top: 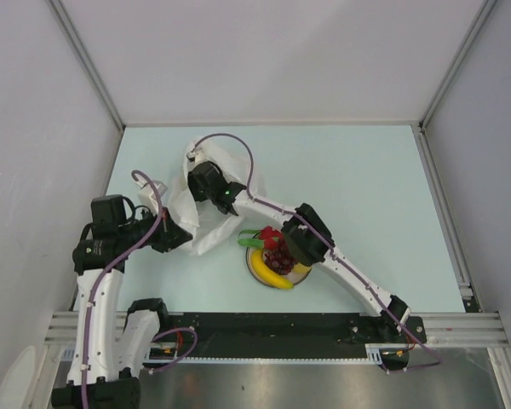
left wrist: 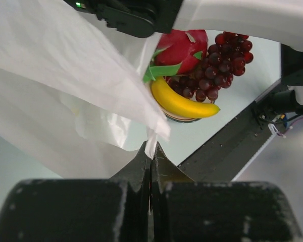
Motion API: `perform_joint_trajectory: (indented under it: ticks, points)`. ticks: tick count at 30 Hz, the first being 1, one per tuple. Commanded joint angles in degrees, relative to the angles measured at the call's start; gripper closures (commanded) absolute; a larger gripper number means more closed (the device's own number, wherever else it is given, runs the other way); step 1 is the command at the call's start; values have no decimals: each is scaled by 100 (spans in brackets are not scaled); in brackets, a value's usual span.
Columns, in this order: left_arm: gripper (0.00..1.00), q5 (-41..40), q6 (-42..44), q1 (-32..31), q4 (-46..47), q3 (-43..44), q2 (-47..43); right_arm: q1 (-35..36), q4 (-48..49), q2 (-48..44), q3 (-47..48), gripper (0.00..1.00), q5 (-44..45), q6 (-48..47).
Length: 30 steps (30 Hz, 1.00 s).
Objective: Take the fake fruits out of the plastic bag
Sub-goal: Take out the fake fruit from the plastic bag.
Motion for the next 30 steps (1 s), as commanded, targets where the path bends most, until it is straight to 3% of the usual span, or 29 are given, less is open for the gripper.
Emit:
perform_joint_trajectory:
  ticks: [1, 2, 3, 7, 8, 10, 19, 27, 30]
  points:
    - [100, 515, 231, -9, -217, -97, 15, 31, 446, 444, 805, 40, 329, 352]
    - [100, 533, 249, -17, -234, -79, 23, 31, 517, 540, 858, 43, 328, 362]
    - [99, 568, 249, -9, -252, -53, 23, 40, 561, 585, 911, 58, 311, 371]
    - [100, 454, 232, 123, -349, 175, 85, 75, 710, 708, 1148, 81, 390, 284]
    - [100, 419, 223, 141, -349, 245, 68, 93, 745, 752, 1193, 93, 381, 161]
    - [100, 261, 144, 211, -261, 272, 50, 102, 763, 752, 1246, 100, 276, -84]
    - [100, -776, -93, 202, 380, 272, 50, -179, 87, -686, 385, 100, -1138, -289]
    - [100, -1057, -480, 167, 916, 343, 67, -390, -335, -1787, -764, 100, -1517, 107]
    - [99, -1180, -445, 159, 1075, 378, 59, -312, 75, -2428, -1573, 100, -1658, -77]
